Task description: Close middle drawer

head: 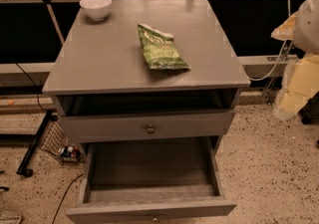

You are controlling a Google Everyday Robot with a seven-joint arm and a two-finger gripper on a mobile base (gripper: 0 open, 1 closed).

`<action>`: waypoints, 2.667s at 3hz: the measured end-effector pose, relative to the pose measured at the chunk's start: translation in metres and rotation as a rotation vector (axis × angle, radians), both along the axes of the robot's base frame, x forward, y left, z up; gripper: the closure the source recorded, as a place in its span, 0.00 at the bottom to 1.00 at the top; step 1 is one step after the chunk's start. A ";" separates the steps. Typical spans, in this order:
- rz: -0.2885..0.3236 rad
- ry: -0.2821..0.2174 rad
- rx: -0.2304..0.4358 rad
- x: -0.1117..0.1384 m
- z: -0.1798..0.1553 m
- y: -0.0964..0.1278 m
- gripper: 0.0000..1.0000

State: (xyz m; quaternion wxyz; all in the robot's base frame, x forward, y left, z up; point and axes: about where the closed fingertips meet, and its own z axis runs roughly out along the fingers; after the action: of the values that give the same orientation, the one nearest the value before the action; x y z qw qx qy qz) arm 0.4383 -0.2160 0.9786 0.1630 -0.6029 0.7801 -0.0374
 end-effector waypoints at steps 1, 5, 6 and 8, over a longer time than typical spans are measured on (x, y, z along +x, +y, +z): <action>0.000 0.000 0.000 0.000 0.000 0.000 0.00; -0.138 0.170 0.131 -0.038 -0.136 -0.007 0.00; -0.166 0.228 0.196 -0.051 -0.169 -0.004 0.00; -0.311 0.307 0.383 -0.075 -0.255 0.009 0.00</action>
Offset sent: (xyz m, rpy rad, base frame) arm -0.0170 -0.0206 -0.0812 0.1271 0.1206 -0.0927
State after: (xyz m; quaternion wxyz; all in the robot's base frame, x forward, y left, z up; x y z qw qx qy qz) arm 0.3630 -0.2066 0.7234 0.1464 -0.4327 0.8716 0.1776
